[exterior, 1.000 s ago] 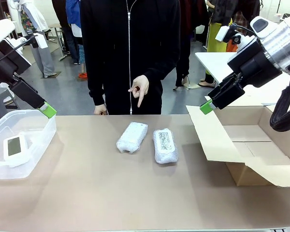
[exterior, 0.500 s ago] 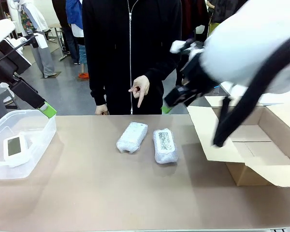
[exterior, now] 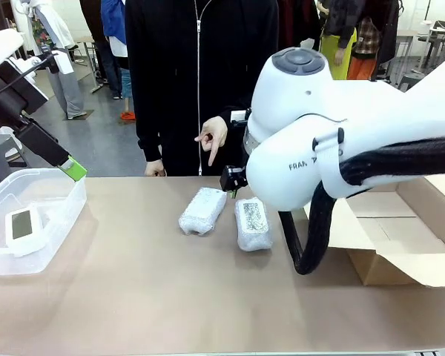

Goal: Separate and place wrapped and unwrapped clocks.
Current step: Pick up the Digital clock indicated by the person.

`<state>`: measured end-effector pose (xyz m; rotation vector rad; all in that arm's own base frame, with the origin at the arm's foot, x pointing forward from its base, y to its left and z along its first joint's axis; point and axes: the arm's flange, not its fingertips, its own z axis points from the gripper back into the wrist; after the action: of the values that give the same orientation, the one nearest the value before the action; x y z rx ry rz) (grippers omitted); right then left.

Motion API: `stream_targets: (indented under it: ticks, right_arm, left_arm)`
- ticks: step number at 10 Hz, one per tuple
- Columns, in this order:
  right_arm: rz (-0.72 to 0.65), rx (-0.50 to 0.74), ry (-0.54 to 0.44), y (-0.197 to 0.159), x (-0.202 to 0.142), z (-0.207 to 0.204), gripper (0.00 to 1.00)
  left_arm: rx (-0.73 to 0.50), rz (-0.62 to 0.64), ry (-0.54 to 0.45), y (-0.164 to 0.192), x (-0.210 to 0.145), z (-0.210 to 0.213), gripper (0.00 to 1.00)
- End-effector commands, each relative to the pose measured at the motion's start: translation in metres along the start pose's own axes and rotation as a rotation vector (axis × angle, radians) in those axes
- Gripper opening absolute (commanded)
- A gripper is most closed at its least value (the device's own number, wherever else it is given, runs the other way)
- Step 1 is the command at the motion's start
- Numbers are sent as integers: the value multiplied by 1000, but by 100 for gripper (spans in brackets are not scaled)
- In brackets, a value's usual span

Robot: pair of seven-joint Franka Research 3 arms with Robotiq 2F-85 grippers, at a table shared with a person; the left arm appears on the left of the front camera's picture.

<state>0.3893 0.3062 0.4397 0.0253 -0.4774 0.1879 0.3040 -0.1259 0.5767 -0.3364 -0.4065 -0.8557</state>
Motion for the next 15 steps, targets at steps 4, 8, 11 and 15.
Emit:
stream_targets:
  ticks: [4, 8, 11, 15]
  right_arm:
    - [0, 0, 0, 0, 0, 0, 100]
    - [0, 0, 0, 0, 0, 0, 100]
    - [-63, -32, 64, 27, 24, 0, 100]
    - [-265, -45, 312, 97, 64, -22, 100]
  left_arm:
    - [-3, 4, -2, 1, 0, 0, 100]
    - [-3, 4, -2, 1, 0, 0, 100]
    - [-3, 4, -2, 1, 0, 0, 100]
    - [-3, 4, -2, 1, 0, 0, 100]
